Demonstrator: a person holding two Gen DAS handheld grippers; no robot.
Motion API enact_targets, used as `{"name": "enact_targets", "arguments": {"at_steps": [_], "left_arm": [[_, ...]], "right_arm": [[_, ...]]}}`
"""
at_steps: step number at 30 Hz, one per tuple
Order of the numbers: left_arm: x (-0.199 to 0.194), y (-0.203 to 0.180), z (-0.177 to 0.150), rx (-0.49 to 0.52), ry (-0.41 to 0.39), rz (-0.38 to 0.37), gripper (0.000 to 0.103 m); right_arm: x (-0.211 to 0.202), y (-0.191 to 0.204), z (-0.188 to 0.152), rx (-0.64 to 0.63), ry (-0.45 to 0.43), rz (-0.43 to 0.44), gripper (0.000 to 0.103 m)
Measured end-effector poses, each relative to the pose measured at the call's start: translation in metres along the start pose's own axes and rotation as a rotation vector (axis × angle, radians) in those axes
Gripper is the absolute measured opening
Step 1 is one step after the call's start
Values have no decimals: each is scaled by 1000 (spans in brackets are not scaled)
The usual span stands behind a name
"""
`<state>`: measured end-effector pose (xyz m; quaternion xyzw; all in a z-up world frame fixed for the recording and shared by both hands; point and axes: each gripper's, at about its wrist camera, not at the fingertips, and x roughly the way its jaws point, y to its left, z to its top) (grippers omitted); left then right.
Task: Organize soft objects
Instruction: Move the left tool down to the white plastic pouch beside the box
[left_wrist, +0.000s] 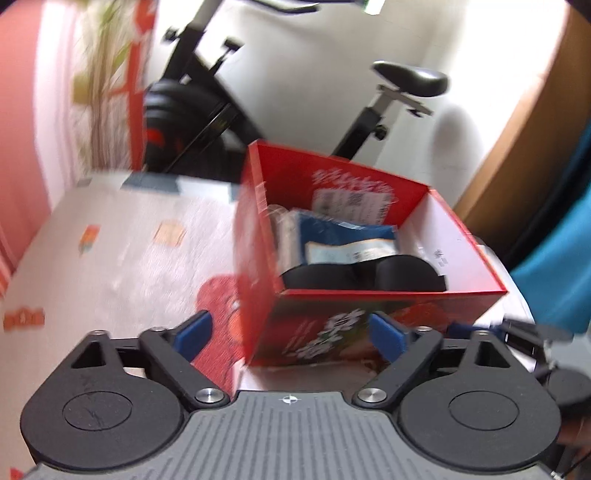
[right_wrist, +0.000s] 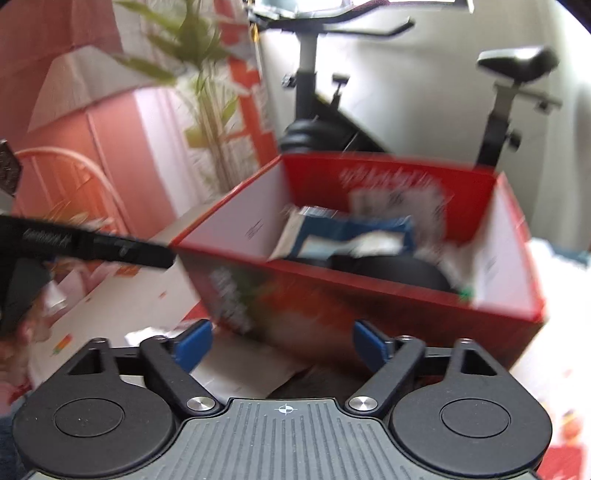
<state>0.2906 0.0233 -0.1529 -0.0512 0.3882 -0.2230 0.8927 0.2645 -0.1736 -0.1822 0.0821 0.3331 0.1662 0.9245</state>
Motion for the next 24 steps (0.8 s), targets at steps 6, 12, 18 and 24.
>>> {"name": "enact_targets", "arguments": {"at_steps": [6, 12, 18, 24], "left_arm": [[19, 25, -12, -56, 72, 4, 76], [41, 39, -27, -106, 151, -27, 70], [56, 43, -38, -90, 193, -53, 51], [62, 48, -45, -75, 227, -98, 51]], "right_arm": [[27, 10, -16, 78, 49, 44, 71], [53, 6, -21, 144, 97, 35, 69], [67, -5, -27, 220, 137, 35, 68], [76, -5, -24, 171, 185, 53, 70]]}}
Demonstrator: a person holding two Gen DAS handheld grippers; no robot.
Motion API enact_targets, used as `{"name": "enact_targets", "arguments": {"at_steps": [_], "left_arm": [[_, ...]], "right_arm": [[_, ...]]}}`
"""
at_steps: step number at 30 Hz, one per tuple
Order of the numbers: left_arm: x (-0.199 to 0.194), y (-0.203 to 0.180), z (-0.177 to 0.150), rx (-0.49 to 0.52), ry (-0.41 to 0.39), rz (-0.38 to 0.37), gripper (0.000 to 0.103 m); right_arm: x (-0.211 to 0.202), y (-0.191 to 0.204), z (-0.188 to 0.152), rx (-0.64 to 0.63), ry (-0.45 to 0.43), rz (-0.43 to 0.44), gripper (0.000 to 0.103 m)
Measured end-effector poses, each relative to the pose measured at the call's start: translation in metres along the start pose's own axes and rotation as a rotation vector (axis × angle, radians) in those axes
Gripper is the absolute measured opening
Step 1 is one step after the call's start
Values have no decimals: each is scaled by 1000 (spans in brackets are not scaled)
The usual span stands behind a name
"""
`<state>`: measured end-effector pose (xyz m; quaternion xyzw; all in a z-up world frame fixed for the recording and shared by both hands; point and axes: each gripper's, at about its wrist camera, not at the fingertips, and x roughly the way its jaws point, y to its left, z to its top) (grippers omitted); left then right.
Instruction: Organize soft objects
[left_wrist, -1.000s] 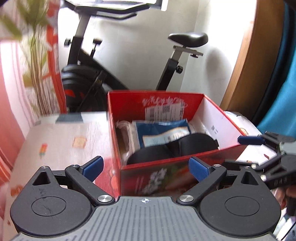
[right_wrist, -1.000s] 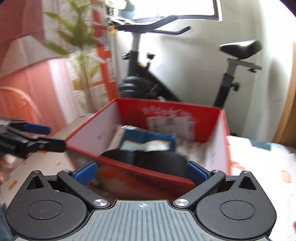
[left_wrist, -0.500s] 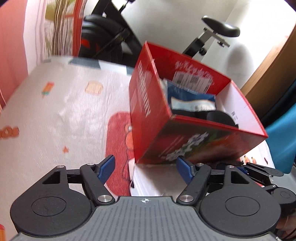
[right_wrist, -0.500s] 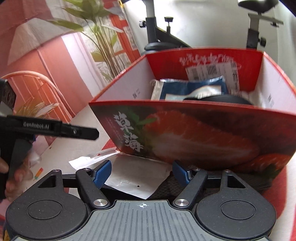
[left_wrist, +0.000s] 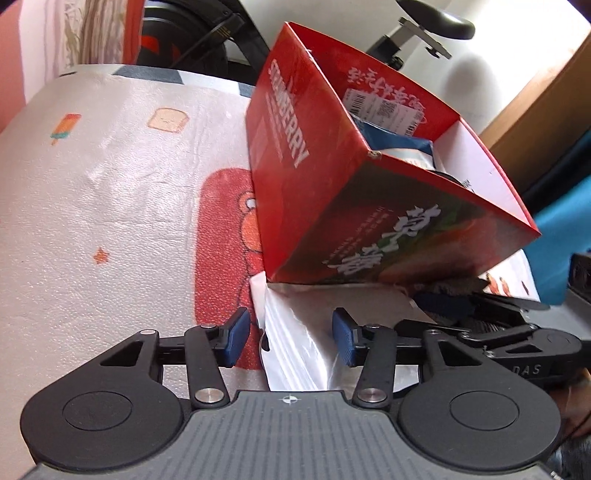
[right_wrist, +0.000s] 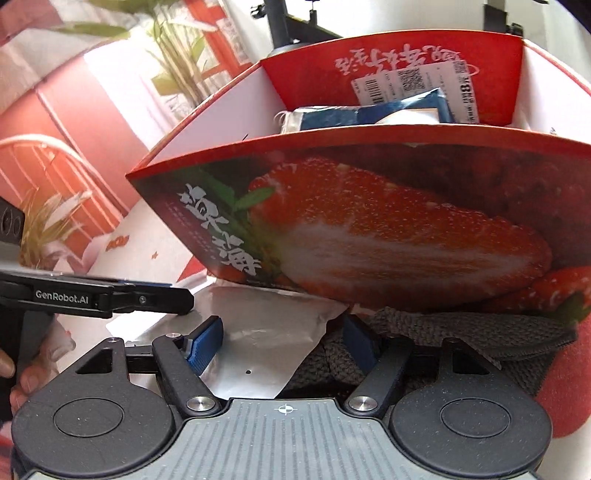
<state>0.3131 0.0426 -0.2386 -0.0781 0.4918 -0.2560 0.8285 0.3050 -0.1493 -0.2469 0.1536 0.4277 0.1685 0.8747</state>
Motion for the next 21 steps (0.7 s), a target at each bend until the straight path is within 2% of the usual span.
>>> {"name": "enact_targets", "arguments": {"at_steps": [5, 21], "left_arm": [[2, 1, -6, 18, 31, -29, 51], [10, 5, -17, -11, 32, -46, 51]], "right_arm": [[6, 2, 6, -54, 51, -4, 70], [20, 8, 17, -138, 118, 1, 70]]}}
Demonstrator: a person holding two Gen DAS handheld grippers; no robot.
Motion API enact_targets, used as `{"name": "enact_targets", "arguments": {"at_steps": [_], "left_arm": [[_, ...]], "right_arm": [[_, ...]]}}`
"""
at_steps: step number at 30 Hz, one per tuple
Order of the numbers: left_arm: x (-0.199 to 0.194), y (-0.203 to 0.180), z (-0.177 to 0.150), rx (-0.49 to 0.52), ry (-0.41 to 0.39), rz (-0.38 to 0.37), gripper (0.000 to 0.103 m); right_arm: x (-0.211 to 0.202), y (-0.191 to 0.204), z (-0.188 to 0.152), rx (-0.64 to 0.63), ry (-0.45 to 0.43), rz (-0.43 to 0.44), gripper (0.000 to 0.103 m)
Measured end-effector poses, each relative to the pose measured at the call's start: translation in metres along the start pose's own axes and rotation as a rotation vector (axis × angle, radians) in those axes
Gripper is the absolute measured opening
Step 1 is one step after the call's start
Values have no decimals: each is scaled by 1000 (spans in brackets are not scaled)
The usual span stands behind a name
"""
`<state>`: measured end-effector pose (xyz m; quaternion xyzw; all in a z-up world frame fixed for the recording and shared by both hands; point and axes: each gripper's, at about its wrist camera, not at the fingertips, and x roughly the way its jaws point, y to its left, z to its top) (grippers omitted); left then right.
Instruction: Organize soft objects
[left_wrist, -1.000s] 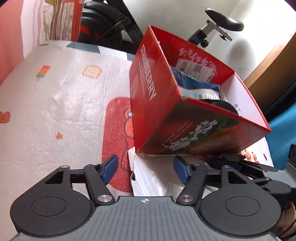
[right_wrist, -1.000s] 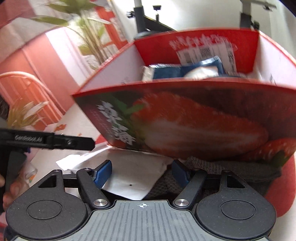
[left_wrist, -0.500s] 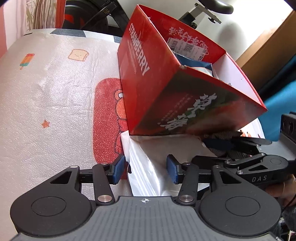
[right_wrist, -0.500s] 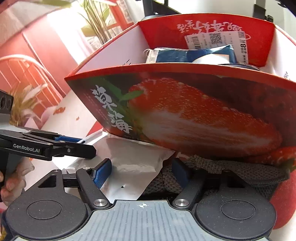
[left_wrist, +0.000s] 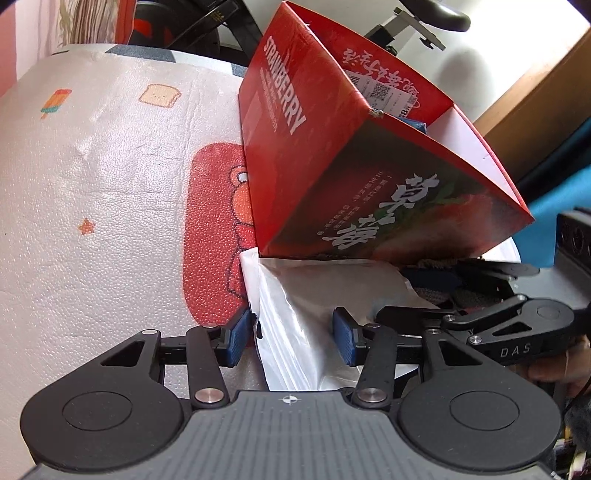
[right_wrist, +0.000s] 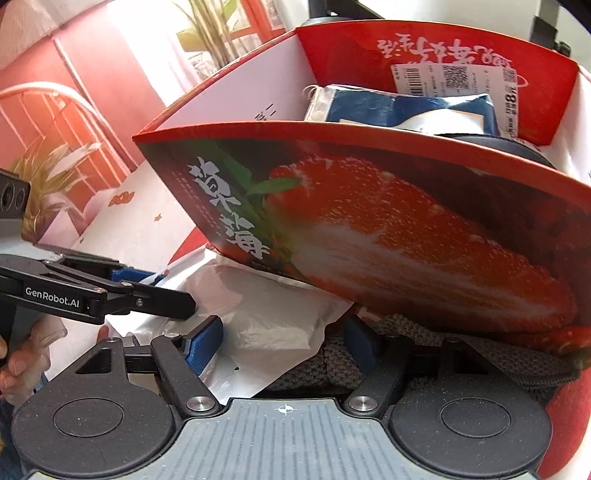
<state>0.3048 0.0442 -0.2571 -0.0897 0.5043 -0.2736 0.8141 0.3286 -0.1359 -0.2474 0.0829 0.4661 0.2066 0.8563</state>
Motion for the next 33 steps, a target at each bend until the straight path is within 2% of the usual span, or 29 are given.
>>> {"name": "enact_targets", "arguments": {"at_steps": [4, 12, 15, 16, 25, 33], "left_arm": [[0, 0, -3, 8, -10, -4, 51], [-1, 1, -11, 9, -41, -8, 51], [-2, 0, -11, 5, -40, -6, 50], [-2, 0, -11, 3, -40, -8, 50], [-6, -1, -16, -23, -36, -10, 48], [-17, -9, -20, -5, -46, 1, 44]], "right_arm": [[3, -3, 6, 10, 28, 12, 70], [8, -7, 5, 32, 6, 27, 69], [5, -6, 0, 33, -19, 35, 51], [4, -4, -3, 21, -32, 34, 48], [-7, 13, -17, -94, -92, -19, 43], [-21, 34, -32, -276, -155, -66, 39]]}}
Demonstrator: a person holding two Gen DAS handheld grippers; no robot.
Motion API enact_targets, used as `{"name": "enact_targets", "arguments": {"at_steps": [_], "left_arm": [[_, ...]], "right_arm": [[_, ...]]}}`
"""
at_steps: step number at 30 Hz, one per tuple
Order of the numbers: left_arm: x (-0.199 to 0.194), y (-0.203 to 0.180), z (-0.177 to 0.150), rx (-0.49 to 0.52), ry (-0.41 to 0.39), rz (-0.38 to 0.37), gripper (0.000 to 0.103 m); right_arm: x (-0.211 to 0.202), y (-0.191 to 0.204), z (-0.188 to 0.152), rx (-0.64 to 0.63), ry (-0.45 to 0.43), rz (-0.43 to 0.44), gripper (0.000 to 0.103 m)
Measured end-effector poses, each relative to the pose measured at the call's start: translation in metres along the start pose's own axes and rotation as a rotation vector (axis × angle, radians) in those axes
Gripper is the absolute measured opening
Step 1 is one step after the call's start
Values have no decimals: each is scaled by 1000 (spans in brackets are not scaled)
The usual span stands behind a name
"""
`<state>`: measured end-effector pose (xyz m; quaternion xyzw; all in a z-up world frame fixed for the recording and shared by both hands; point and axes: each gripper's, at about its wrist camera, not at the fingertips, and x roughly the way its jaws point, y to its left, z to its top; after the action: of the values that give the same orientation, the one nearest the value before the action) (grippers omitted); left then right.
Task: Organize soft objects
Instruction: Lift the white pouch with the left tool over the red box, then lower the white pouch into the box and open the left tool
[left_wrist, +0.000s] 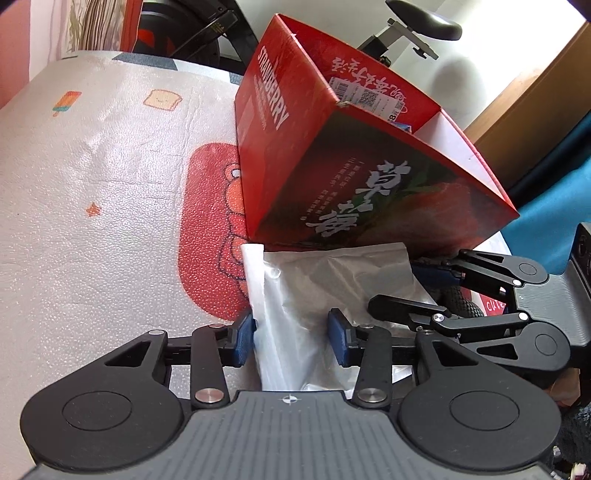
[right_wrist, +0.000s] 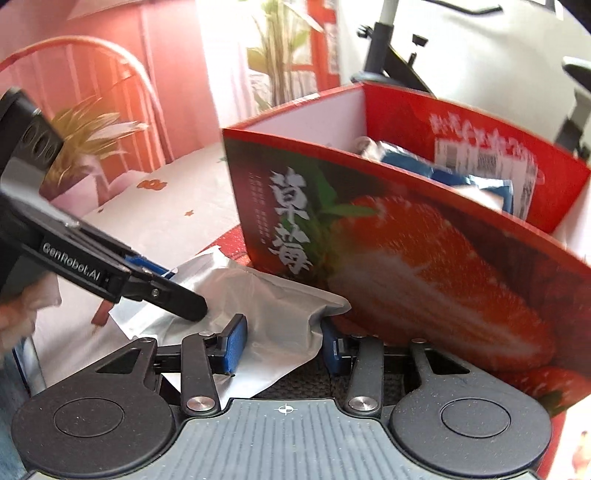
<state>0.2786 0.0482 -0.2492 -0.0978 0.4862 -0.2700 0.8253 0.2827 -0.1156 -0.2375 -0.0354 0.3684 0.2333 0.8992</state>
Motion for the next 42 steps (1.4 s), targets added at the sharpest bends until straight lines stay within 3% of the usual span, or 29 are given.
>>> {"name": "enact_targets", "arguments": {"at_steps": [5, 14, 27, 36, 42], "left_arm": [[-13, -3, -1, 0, -27, 3, 41], [-45, -24, 7, 44, -123, 17, 37], [-94, -68, 49, 137, -288, 9, 37], [-72, -99, 101, 209, -335, 54, 37], [-55, -101, 123, 184, -319, 42, 37]], "right_arm": [[-12, 11, -1, -70, -42, -27, 33], [-41, 15, 11, -70, -148, -48, 28], [-90, 0, 61, -102, -325, -73, 27], [-91, -35, 94, -147, -365, -183, 27], [-83, -52, 97, -148, -363, -221, 27]]}}
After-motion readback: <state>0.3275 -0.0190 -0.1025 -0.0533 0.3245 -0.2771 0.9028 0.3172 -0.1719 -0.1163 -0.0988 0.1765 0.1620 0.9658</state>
